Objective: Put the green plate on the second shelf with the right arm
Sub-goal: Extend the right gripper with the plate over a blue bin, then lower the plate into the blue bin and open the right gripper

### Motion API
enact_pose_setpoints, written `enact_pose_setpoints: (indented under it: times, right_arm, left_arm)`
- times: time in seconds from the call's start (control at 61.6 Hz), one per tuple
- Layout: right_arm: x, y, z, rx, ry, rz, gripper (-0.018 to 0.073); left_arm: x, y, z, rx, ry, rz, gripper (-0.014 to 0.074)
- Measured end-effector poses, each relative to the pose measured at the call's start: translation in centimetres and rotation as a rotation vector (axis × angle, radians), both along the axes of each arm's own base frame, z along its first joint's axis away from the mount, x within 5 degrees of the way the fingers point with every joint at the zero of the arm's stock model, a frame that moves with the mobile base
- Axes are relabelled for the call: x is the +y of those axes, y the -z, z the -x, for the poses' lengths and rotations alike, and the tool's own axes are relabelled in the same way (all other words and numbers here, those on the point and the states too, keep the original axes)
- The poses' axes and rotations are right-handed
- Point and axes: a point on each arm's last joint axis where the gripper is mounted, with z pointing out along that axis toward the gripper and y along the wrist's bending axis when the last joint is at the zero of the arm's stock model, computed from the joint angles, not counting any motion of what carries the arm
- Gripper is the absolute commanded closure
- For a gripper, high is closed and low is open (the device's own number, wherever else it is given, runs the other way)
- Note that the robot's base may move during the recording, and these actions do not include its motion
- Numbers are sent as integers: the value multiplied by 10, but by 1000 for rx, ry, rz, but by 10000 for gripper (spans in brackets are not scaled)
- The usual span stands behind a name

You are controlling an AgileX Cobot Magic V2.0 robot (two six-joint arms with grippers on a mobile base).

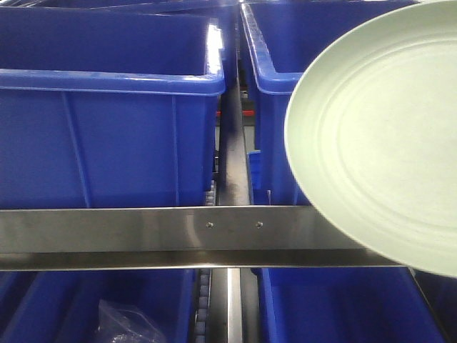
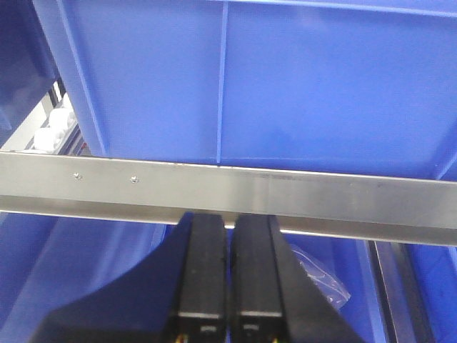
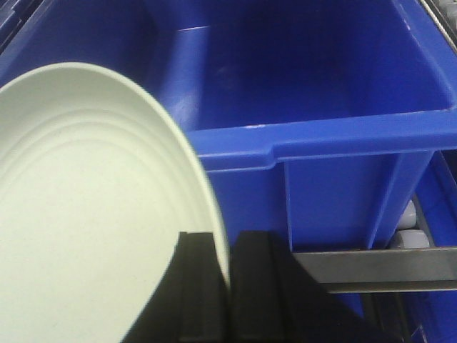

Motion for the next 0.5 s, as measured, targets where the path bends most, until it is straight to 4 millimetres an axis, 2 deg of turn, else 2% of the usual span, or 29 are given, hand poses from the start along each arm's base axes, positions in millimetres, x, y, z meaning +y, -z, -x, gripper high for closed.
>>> enact_pose_setpoints:
  times: [0.097, 0.211, 0.39, 0.503]
  right_arm:
    - [0, -5, -1, -8, -1, -1, 503]
    - [1, -27, -10, -36, 4, -4, 503]
    - [5, -82, -55, -84, 8, -9, 503]
    - [8, -105, -92, -111, 14, -11, 503]
  left_arm:
    - [0, 0, 0, 0, 0, 0, 473]
    - [0, 0, 0, 0, 0, 0, 473]
    - [0, 0, 0, 0, 0, 0, 473]
    - [0, 0, 0, 0, 0, 0, 473]
